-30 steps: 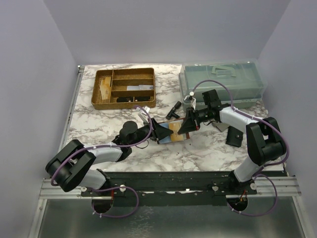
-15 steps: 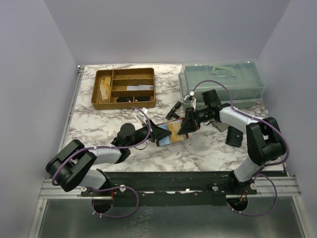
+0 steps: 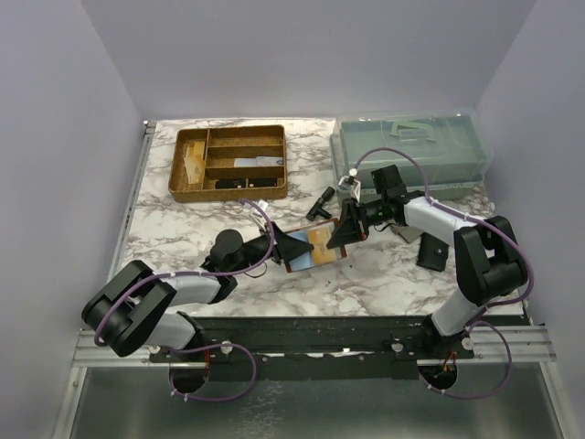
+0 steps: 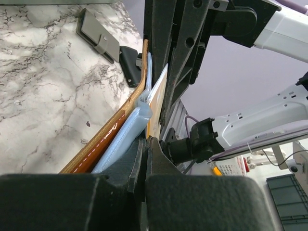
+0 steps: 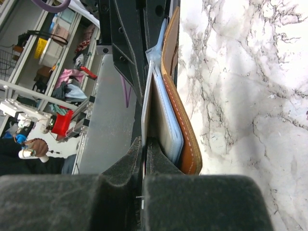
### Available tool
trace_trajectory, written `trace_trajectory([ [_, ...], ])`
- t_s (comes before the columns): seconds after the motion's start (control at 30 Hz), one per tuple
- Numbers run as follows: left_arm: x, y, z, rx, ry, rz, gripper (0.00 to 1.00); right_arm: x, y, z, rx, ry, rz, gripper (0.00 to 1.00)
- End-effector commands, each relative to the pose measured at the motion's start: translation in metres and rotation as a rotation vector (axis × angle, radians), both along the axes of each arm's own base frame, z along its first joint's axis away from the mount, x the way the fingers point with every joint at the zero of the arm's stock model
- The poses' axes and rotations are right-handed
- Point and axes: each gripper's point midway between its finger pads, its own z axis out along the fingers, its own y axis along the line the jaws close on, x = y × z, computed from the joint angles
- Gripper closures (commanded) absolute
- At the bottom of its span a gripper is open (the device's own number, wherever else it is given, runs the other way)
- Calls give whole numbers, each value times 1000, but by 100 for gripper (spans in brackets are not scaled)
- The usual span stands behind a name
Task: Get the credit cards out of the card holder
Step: Remove the credit card from the card holder.
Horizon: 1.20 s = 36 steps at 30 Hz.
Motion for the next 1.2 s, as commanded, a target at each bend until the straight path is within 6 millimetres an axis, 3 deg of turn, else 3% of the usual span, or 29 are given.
trace_trajectory([
  [0.0,-3,11,6,-24,-28,-2,100,3,-2,17,56,-30,13,99],
  [0.37,-6,13,11,-43,-30,-39,99,3,-3,16,62,-14,17,100],
  [0.47,-10,10,21,-71,-49,-74,77,3,-3,14,61,-3,18,100],
  [0.53,-12,10,27,-86,-61,-87,71,3,-3,14,59,-3,17,100],
  [0.77,-13,5,36,-113,-56,-110,59,4,-2,12,53,1,13,100],
  [1.17,5,3,9,-70,30,-29,45,2,-3,15,66,-1,22,100],
])
